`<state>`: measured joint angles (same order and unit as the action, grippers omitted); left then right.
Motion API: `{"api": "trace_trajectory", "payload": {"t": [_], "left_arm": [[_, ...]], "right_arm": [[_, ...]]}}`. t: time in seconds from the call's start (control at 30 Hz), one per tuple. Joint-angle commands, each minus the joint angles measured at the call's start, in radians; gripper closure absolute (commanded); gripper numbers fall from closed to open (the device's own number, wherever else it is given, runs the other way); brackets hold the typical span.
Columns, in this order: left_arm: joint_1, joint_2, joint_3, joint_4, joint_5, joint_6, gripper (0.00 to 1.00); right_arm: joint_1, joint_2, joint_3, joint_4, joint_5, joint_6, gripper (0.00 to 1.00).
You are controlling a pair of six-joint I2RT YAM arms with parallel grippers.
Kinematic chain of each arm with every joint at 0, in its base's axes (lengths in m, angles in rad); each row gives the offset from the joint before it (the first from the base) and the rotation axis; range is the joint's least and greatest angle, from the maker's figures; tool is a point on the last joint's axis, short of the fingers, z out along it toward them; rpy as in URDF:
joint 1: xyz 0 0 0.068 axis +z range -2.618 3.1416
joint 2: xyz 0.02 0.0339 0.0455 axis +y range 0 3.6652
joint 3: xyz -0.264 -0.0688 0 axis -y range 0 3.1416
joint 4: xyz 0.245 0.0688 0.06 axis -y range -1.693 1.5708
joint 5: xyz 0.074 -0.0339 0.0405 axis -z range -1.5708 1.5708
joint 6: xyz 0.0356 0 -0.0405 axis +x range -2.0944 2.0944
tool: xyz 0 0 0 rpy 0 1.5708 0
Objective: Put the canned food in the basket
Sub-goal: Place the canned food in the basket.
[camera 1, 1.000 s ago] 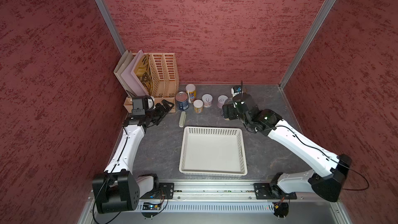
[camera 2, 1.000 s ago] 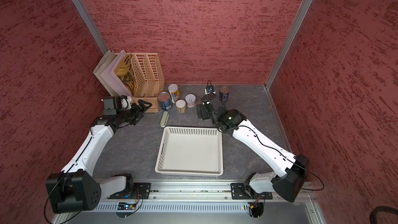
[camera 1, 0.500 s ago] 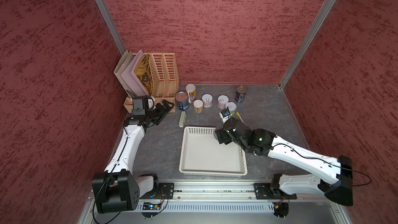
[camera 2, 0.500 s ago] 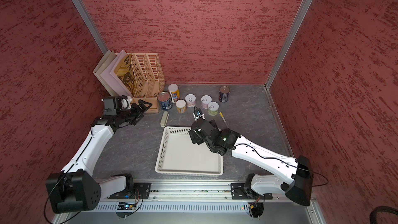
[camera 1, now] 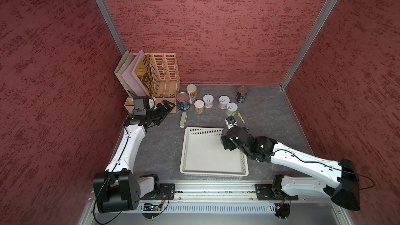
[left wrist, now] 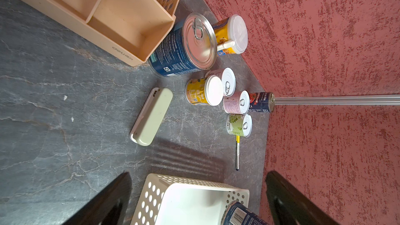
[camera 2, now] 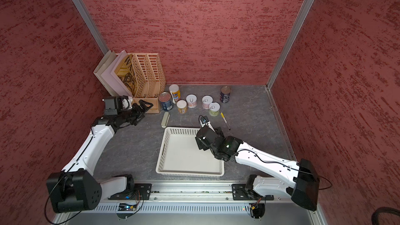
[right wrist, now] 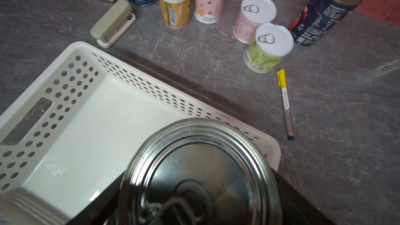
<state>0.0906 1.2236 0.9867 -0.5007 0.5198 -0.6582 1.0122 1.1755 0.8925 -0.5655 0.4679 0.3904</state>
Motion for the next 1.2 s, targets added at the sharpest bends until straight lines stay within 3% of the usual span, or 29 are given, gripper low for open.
{"api": "trace_trajectory", "payload": {"t": [0.0, 0.33, 0.87, 1.03, 1.17], "left_arm": [[-0.004, 0.006, 0.029, -0.004, 0.014, 0.003, 0.00], [-0.004, 0.041, 0.046, -0.022, 0.019, 0.012, 0.00], [-0.004, 0.066, 0.044, -0.016, 0.024, 0.009, 0.00], [-0.005, 0.066, 0.044, -0.015, 0.025, 0.011, 0.00], [-0.004, 0.068, 0.043, -0.015, 0.025, 0.010, 0.00]], "right_arm": [[-0.014, -0.046, -0.003, 0.159, 0.084, 0.040, 0.70], [-0.126, -0.016, -0.067, 0.201, -0.009, 0.089, 0.71], [-0.187, 0.119, -0.072, 0.253, -0.002, 0.082, 0.71], [-0.196, 0.159, -0.069, 0.263, -0.006, 0.088, 0.62], [-0.198, 0.171, -0.064, 0.256, 0.005, 0.090, 0.49]]}}
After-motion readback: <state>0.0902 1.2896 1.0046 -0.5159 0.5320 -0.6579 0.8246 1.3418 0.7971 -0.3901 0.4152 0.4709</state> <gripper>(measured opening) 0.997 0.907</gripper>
